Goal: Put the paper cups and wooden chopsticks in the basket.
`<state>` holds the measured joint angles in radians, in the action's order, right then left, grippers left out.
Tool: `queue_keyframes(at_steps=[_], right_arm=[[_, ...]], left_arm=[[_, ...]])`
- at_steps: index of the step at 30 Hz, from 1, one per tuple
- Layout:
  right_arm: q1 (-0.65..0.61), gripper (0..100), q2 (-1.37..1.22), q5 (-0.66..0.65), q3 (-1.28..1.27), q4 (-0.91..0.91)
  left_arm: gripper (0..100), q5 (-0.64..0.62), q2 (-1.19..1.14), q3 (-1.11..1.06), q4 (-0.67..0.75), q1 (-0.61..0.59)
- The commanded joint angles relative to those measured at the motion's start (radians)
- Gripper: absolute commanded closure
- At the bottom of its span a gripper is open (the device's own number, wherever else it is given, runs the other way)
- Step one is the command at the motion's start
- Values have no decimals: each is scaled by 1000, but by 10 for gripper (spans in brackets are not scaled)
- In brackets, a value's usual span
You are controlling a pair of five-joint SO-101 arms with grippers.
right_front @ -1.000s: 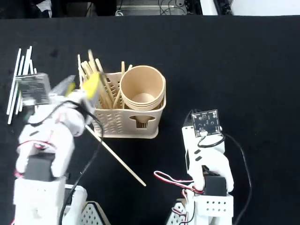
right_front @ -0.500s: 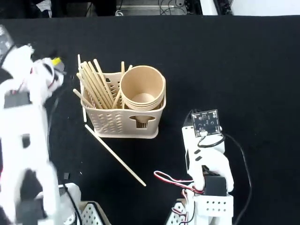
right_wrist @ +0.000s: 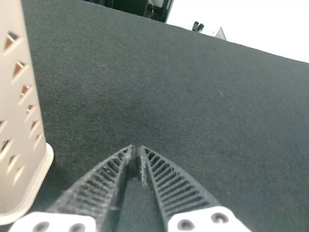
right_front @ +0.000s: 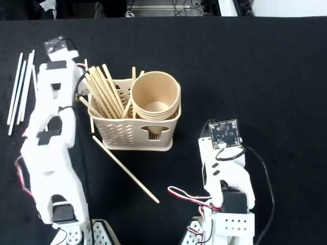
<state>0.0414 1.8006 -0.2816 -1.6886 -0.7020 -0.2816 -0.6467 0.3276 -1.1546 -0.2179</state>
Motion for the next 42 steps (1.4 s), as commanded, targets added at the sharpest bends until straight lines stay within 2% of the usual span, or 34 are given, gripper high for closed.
queue_keyframes(at_steps=[1,4,8,13,15,19,24,32,37,42], right_arm=[[-11,984,67,-6,4,-2],[-11,984,67,-6,4,-2],[-11,984,67,-6,4,-2],[-11,984,67,-6,4,-2],[-11,984,67,-6,4,-2],[-11,984,68,-8,4,-2],[-11,984,68,-8,4,-2],[-11,984,68,-8,4,-2],[-11,984,68,-8,4,-2],[-11,984,68,-8,4,-2]], left_arm=[[790,8,-184,331,-152,-27],[841,12,-311,535,-281,-36],[973,12,-466,799,-417,-30],[970,12,-589,1122,-612,-31],[971,12,-603,1178,-611,-47],[972,11,-539,1148,-611,-102],[972,6,-249,842,-611,-162],[971,6,381,249,-569,-119],[971,3,750,-143,-351,-97],[971,-46,1198,-604,3,-54]])
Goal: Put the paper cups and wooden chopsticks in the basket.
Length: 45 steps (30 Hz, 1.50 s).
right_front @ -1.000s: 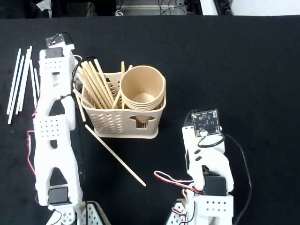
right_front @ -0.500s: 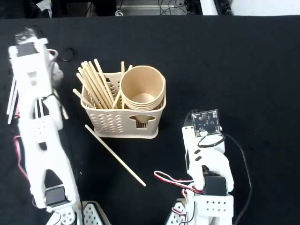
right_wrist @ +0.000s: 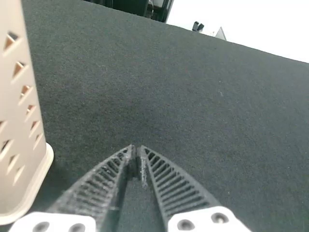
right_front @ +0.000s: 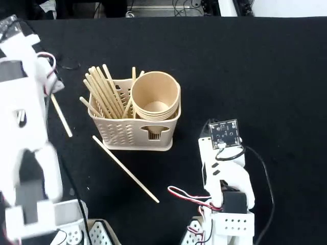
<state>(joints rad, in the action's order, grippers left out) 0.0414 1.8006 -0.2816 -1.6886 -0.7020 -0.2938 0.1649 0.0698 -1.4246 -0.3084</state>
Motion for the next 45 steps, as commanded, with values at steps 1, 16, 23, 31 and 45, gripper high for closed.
queue_keyframes(at_steps=[1,16,23,31,45], right_arm=[[-11,984,68,-8,4,-2],[-11,984,68,-8,4,-2],[-11,984,68,-8,4,-2],[-11,984,68,-8,4,-2],[-9,984,68,-8,4,-2]], left_arm=[[971,-32,477,-429,344,42],[971,-34,1548,-1175,1062,242],[968,-32,1510,-1314,1076,346],[822,-38,1313,-1319,1065,348],[802,-195,980,-613,351,-45]])
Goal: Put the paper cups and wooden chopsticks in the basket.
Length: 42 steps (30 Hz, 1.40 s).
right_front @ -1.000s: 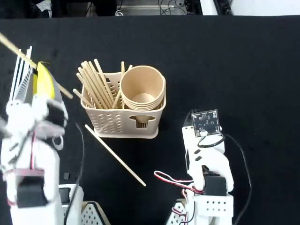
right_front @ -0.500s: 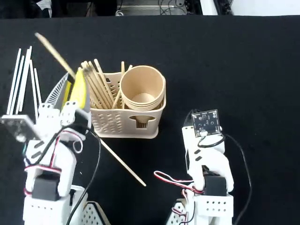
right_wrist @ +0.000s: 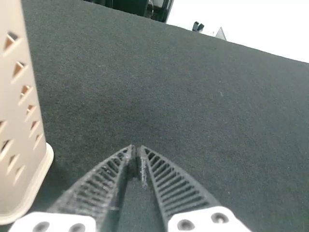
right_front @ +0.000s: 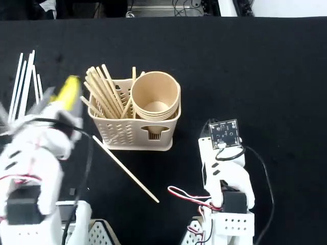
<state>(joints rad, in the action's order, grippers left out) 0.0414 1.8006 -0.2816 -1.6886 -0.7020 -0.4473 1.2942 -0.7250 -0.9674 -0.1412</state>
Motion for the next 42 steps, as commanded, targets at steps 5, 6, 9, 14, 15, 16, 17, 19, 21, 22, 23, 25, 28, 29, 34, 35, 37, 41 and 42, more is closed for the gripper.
queue_keyframes(at_steps=[5,6,9,14,15,16,17,19,21,22,23,25,28,29,34,35,37,41,42], right_arm=[[-9,984,68,-8,4,-2],[-9,984,68,-8,4,-2],[-9,984,68,-8,4,-2],[-11,984,68,-8,4,-2],[-11,984,68,-8,4,-2],[-11,984,68,-8,4,-2],[-11,984,68,-8,4,-2],[-11,984,68,-8,4,-2],[-11,984,68,-8,4,-2],[-11,984,68,-8,4,-2],[-11,984,68,-8,4,-2],[-11,984,67,-8,4,-2],[-11,984,67,-8,4,-2],[-11,984,67,-8,4,-2],[-11,984,67,-8,4,-2],[-11,984,67,-8,4,-2],[-11,984,67,-8,4,-2],[-11,984,67,-8,4,-2],[-11,984,67,-8,4,-2]], left_arm=[[779,25,-520,208,-109,-367],[780,63,-600,219,-92,-392],[780,186,-847,302,-55,-450],[780,399,-1240,572,-66,-516],[780,443,-1312,633,-86,-521],[780,485,-1384,702,-107,-524],[780,520,-1453,768,-138,-526],[780,568,-1587,911,-198,-529],[780,595,-1712,1053,-249,-527],[780,606,-1772,1127,-269,-527],[780,618,-1829,1208,-288,-529],[780,647,-1939,1377,-318,-539],[780,732,-2087,1655,-373,-561],[780,755,-2137,1738,-396,-558],[780,812,-2391,2072,-517,-541],[779,804,-2437,2120,-532,-538],[777,792,-2522,2178,-539,-538],[777,778,-2639,2224,-539,-538],[780,778,-2654,2223,-542,-538]])
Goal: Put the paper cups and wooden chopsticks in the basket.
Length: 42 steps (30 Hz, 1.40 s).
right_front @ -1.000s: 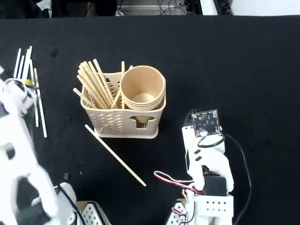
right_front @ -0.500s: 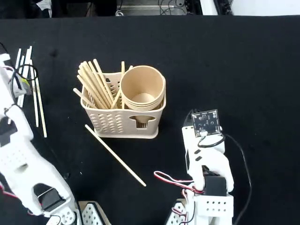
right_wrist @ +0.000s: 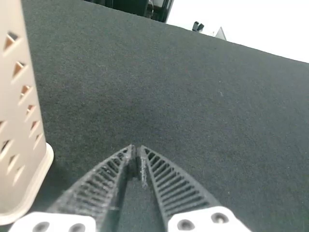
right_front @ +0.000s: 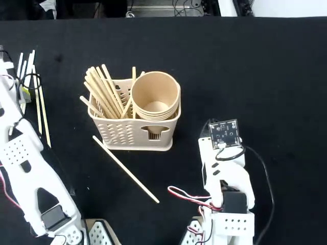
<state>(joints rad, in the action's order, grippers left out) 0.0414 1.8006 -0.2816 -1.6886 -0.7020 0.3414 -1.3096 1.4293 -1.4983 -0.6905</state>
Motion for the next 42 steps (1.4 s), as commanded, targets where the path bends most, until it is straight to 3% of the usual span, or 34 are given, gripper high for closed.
queue_keyframes(at_steps=[1,6,11,20,33,42], right_arm=[[-11,984,67,-8,4,-2],[-11,984,67,-8,4,-2],[-11,984,67,-8,4,-2],[-11,984,67,-8,4,-2],[-11,984,67,-8,4,-2],[-11,984,67,-8,4,-2]], left_arm=[[781,-12,-71,68,-15,10],[843,-146,-104,68,-112,-5],[976,-152,-101,77,-244,28],[971,-262,12,10,-265,42],[970,-284,812,-671,-261,128],[970,-284,1304,-986,-216,245]])
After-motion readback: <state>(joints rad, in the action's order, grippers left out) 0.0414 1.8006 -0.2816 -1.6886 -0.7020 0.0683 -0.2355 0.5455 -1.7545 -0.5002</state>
